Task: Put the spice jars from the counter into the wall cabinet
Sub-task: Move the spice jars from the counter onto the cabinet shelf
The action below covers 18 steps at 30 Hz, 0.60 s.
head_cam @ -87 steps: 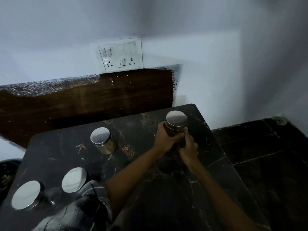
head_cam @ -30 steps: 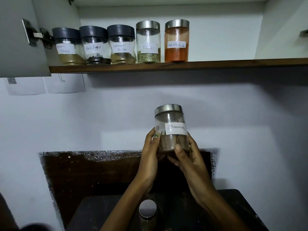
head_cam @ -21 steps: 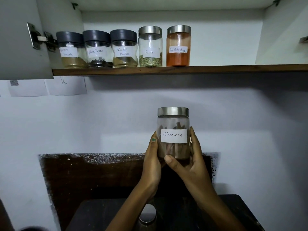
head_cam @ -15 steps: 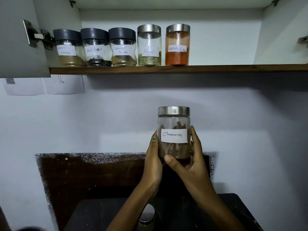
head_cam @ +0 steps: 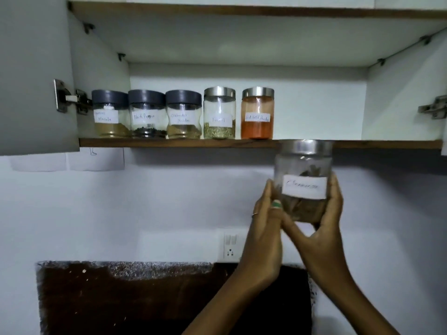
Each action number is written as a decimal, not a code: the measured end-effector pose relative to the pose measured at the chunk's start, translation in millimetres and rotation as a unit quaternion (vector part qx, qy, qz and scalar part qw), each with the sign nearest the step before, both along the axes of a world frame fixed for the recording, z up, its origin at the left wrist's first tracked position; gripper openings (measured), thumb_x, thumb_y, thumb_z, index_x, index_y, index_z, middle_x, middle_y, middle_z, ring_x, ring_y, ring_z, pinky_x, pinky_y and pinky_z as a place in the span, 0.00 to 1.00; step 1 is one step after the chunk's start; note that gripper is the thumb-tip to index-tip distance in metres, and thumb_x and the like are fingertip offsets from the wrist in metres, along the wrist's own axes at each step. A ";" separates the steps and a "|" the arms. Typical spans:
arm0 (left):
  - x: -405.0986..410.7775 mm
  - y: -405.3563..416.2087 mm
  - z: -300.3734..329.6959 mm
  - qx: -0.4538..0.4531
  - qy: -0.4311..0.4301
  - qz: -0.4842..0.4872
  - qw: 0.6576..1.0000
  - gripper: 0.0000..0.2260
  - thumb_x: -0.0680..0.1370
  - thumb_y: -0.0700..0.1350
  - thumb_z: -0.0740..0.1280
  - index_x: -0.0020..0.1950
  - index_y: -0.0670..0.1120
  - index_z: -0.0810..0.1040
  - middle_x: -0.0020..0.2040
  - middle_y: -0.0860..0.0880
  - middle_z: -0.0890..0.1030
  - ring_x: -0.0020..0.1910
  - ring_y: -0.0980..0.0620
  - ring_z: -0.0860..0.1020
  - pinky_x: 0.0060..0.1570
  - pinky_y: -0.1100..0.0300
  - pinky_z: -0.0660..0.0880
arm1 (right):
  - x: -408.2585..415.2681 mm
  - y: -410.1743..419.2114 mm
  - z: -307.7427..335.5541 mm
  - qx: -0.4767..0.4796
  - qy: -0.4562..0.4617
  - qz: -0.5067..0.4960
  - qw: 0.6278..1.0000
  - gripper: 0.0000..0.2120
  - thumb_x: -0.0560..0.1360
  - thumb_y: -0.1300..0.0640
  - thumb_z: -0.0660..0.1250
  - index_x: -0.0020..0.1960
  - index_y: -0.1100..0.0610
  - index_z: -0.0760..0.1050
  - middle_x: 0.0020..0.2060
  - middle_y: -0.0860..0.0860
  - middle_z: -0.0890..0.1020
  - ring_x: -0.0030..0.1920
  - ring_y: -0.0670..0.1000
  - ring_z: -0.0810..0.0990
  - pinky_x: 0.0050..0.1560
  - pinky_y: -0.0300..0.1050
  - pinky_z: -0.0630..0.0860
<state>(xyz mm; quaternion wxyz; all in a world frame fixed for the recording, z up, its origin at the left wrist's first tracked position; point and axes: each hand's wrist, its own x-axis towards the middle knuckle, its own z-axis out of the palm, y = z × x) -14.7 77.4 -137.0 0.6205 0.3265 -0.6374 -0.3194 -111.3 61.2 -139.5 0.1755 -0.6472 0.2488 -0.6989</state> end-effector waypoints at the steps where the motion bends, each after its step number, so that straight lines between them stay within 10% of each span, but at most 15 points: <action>1: -5.5 -1.9 10.1 -0.019 -0.028 0.002 0.999 0.21 0.82 0.56 0.50 0.75 0.64 0.53 0.75 0.62 0.59 0.69 0.72 0.61 0.70 0.69 0.61 | -4.1 -7.3 14.5 -0.025 -0.008 -0.017 1.000 0.48 0.66 0.50 0.74 0.76 0.48 0.48 0.73 0.47 0.62 0.71 0.47 0.66 0.68 0.56 0.69; 3: -16.3 -6.0 33.0 -0.057 -0.077 0.025 0.995 0.24 0.81 0.58 0.51 0.76 0.64 0.48 0.75 0.65 0.54 0.64 0.82 0.54 0.60 0.84 0.55 | -10.2 -22.5 44.2 -0.063 -0.025 -0.037 0.997 0.47 0.67 0.49 0.73 0.76 0.49 0.46 0.73 0.47 0.62 0.71 0.45 0.65 0.68 0.55 0.69; 9: -31.2 -43.5 93.8 -0.162 -0.153 0.150 0.963 0.30 0.81 0.53 0.58 0.78 0.53 0.46 0.78 0.54 0.56 0.75 0.54 0.57 0.74 0.52 0.58 | -18.7 -77.1 109.2 -0.104 -0.002 -0.088 0.991 0.47 0.69 0.44 0.71 0.76 0.51 0.44 0.73 0.49 0.61 0.71 0.46 0.65 0.67 0.55 0.70; 18: -34.2 -102.9 113.1 -0.154 -0.259 0.264 0.916 0.29 0.81 0.57 0.55 0.78 0.47 0.52 0.77 0.49 0.59 0.76 0.50 0.55 0.76 0.49 0.49 | -28.8 -145.9 119.3 -0.049 0.171 -0.255 0.951 0.48 0.70 0.45 0.68 0.76 0.57 0.41 0.73 0.54 0.62 0.70 0.54 0.63 0.69 0.55 0.53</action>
